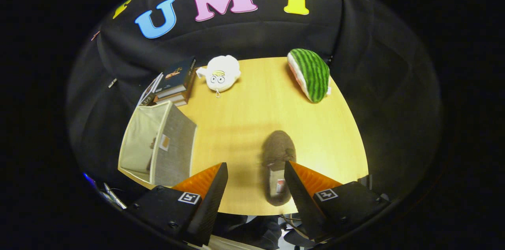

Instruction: Open the storage box then place both shoes into the box .Put the left shoe in first, then the right shoe, with the right side of both shoes facing outward in a uniform manner.

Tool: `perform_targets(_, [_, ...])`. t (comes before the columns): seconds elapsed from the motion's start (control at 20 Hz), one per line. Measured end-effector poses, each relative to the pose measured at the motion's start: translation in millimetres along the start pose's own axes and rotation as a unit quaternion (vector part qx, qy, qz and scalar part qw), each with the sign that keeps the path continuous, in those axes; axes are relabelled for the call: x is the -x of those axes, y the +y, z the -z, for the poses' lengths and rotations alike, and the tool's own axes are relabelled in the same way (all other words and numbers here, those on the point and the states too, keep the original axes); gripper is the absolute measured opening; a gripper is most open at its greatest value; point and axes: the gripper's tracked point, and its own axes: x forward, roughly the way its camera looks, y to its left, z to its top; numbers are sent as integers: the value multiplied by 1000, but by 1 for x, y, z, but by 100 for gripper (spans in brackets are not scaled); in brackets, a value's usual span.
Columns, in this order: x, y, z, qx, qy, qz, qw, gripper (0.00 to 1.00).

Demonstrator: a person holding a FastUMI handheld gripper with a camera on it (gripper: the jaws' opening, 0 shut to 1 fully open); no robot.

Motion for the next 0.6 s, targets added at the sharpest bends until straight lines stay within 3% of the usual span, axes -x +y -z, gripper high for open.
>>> perform_targets(0.6, [-78,-84,78,4,64,-7,998,90])
